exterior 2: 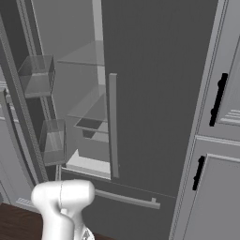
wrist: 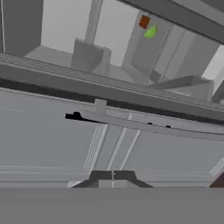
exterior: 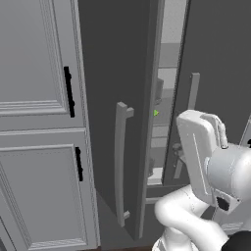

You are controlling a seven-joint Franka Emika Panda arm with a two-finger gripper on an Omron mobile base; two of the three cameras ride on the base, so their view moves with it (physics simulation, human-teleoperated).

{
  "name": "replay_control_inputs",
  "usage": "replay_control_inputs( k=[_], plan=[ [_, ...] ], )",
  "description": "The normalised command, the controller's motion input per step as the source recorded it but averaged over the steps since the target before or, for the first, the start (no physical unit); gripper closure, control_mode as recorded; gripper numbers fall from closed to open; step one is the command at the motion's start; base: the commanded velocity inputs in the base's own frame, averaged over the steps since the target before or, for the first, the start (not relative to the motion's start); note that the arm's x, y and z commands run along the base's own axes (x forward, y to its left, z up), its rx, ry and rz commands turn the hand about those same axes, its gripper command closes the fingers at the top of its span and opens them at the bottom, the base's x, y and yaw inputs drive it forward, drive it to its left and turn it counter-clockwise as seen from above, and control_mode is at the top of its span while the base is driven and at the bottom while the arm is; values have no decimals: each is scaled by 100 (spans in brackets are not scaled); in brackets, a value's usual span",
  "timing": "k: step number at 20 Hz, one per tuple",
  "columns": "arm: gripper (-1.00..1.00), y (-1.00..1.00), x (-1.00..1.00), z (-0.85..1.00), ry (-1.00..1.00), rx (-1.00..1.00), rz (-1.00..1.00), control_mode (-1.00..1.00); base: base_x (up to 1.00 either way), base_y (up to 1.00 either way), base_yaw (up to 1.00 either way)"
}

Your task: Grab a lemon wedge from the fridge and one ice cube from the ice bowl, and put them in the glass of lemonade.

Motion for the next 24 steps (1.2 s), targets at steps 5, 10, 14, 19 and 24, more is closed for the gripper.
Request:
replay_control_inputs(
  k=[5, 10, 14, 19, 24],
  plan=[
    [100, -100, 23, -86, 6, 51, -4, -100, 0, 0, 0],
    [100, -97, 53, -95, 21, 38, -2, -100, 0, 0, 0],
    [-100, -81, 96, -64, 3, 20, 1, -100, 0, 0, 0],
    [-100, -9, 50, -65, -3, 10, 4, -100, 0, 0, 0],
    [-100, 99, 28, -57, -9, 7, 0, -100, 0, 0, 0]
  ],
)
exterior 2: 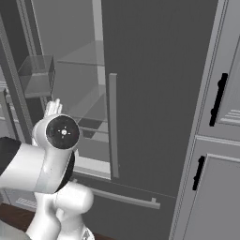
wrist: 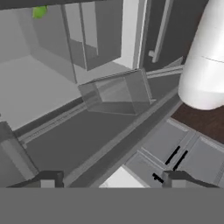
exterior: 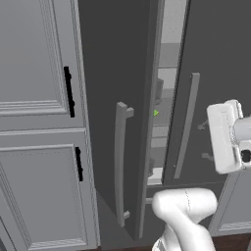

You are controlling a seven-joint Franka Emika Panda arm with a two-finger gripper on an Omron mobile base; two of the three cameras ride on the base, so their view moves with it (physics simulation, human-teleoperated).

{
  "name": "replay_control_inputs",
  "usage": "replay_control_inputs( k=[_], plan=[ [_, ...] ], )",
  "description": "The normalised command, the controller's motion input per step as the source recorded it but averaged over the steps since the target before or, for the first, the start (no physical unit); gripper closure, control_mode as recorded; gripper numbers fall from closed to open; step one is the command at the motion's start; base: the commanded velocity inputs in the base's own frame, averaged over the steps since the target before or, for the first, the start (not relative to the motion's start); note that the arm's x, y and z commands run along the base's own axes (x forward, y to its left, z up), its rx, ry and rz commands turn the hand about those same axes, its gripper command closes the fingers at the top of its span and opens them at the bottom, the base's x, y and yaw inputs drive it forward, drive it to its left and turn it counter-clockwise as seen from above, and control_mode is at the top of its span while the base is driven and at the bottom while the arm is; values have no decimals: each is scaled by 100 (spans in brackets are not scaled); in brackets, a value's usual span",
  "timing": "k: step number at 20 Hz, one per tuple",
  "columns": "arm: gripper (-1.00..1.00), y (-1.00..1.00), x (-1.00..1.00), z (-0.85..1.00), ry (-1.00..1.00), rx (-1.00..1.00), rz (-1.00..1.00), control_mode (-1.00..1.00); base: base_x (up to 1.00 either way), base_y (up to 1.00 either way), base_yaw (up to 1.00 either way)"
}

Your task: Grab a lemon wedge from the fridge and one ice cube from the ice bowl, and put them in the glass of lemonade.

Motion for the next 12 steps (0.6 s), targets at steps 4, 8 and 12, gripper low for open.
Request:
replay_control_inputs(
  k=[4, 8, 12],
  plan=[
    [-100, 24, 36, -46, -1, 17, 3, -100, 0, 0, 0],
    [-100, 0, 40, -63, -2, 22, 9, -100, 0, 0, 0],
    [-100, 57, 60, -39, 0, 26, 1, -100, 0, 0, 0]
  ],
)
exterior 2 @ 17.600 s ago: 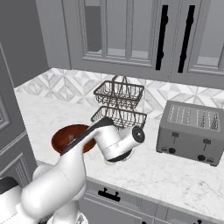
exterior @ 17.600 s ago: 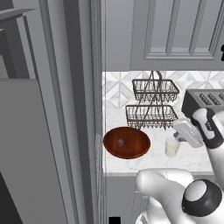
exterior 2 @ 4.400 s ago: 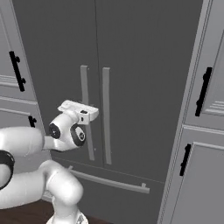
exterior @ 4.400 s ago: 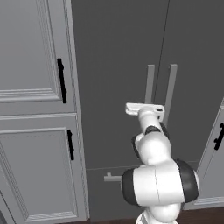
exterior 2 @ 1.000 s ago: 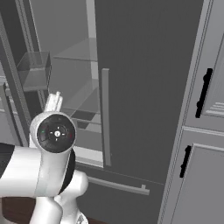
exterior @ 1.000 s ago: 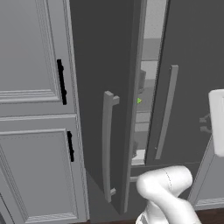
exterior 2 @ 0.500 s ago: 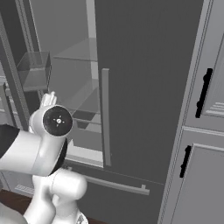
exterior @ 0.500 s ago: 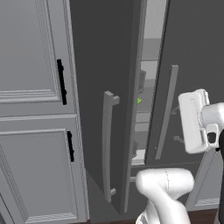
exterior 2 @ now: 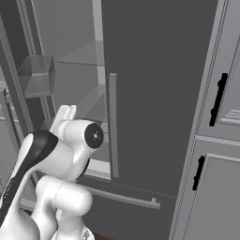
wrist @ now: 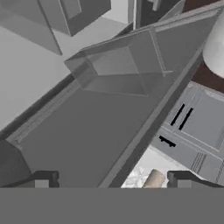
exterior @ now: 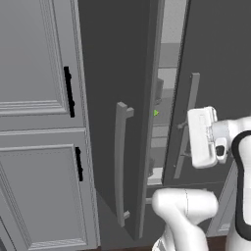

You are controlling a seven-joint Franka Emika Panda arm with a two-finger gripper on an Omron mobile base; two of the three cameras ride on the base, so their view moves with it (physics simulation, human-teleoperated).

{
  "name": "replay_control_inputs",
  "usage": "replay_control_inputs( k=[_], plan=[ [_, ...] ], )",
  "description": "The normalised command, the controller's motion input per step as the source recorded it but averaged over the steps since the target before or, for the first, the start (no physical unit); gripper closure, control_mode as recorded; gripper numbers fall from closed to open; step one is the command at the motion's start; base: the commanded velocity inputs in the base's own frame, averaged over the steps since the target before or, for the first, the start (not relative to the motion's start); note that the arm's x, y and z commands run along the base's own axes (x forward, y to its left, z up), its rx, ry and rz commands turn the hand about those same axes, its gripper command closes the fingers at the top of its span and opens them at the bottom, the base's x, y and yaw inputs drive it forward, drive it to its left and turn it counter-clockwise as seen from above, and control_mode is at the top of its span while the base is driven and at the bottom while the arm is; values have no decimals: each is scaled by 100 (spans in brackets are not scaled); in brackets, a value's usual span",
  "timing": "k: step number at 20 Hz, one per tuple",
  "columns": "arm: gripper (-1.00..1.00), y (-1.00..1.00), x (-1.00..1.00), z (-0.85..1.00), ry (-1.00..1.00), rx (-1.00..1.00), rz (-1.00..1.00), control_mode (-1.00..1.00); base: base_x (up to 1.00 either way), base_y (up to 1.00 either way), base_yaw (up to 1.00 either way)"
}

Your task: Grab a lemon wedge from the fridge and one ice cube from the ice bowl, and put them in the glass of lemonade.

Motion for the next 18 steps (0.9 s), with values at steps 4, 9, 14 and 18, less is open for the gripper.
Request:
replay_control_inputs(
  k=[4, 9, 14, 18],
  plan=[
    [-100, 81, 64, -40, 1, 24, 0, -100, 0, 0, 0],
    [-100, 99, -1, -47, 8, 20, 2, -100, 0, 0, 0],
    [-100, 100, -92, -42, 3, 11, 12, -100, 0, 0, 0],
    [-100, 100, -100, -48, 0, 5, 16, -100, 0, 0, 0]
  ],
)
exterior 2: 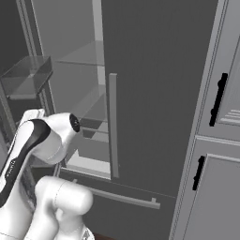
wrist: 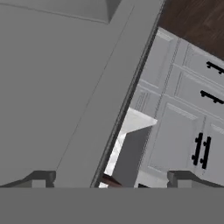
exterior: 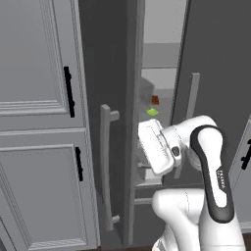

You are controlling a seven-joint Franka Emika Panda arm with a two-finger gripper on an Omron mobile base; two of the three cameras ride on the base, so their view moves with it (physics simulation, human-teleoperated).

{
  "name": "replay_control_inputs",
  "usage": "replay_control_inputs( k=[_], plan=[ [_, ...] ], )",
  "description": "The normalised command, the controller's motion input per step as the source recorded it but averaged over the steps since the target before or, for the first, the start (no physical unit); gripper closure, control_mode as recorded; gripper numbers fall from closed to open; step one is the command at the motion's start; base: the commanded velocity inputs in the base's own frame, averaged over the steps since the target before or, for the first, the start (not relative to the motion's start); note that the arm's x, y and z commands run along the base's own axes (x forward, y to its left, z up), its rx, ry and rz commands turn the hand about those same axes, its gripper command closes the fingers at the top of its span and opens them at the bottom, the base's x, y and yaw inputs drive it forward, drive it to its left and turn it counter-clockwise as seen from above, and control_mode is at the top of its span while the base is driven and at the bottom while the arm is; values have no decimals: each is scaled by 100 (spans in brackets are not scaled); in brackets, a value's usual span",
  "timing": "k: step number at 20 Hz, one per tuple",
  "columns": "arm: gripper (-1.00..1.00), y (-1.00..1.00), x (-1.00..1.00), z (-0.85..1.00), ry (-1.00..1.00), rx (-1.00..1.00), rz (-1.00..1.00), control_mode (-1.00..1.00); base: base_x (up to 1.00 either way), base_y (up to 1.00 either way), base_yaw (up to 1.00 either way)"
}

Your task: Grab a lemon wedge from the fridge and one ice cube from the ice bowl, and put them in the glass of lemonade.

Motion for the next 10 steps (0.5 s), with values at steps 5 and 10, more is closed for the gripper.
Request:
replay_control_inputs(
  k=[5, 10],
  plan=[
    [-100, 83, -100, -26, -7, 2, 11, -100, 0, 0, 0],
    [-100, -65, -90, 41, -51, 4, -3, -100, 0, 0, 0]
  ],
)
